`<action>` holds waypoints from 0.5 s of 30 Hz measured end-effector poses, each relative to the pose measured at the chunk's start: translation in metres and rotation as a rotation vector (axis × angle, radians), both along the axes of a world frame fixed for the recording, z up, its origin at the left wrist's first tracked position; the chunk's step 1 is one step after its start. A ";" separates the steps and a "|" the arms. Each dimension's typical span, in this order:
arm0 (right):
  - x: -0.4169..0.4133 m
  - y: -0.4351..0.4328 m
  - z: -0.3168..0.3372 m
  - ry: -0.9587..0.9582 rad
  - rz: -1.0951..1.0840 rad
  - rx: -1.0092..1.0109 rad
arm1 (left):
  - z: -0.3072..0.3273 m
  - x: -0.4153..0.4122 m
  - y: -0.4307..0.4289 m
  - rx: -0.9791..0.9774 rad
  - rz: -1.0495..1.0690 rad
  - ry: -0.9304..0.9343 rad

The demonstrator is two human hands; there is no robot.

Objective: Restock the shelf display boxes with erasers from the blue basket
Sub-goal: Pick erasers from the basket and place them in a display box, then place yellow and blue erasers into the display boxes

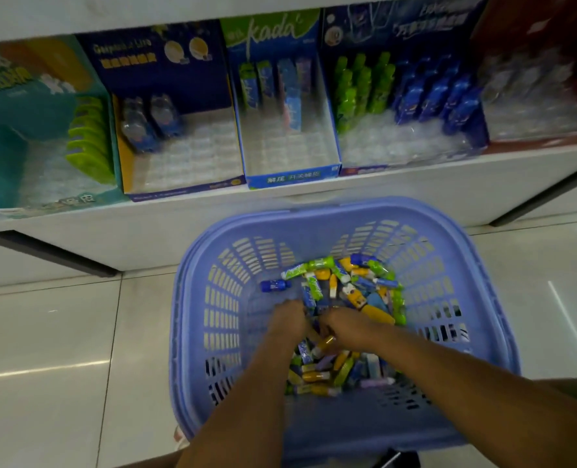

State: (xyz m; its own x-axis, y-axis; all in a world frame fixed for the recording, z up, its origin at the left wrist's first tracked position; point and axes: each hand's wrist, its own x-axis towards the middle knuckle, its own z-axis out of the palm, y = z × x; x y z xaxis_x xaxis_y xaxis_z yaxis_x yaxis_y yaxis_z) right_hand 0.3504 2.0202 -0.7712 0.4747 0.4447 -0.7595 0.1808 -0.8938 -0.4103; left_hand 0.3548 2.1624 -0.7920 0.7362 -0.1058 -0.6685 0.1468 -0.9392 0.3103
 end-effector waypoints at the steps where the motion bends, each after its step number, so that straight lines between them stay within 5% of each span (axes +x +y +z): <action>1: 0.002 -0.002 0.002 -0.002 0.006 0.003 | -0.002 0.002 -0.001 0.001 0.005 0.033; 7: 0.030 -0.036 0.030 0.127 -0.241 0.010 | -0.014 -0.001 -0.004 0.047 -0.024 0.134; 11: 0.044 -0.052 0.065 0.411 -0.785 0.423 | 0.000 0.008 -0.003 -0.083 0.063 0.147; 15: 0.051 -0.048 0.101 0.483 -0.960 0.805 | 0.047 0.042 0.005 -0.375 0.224 0.222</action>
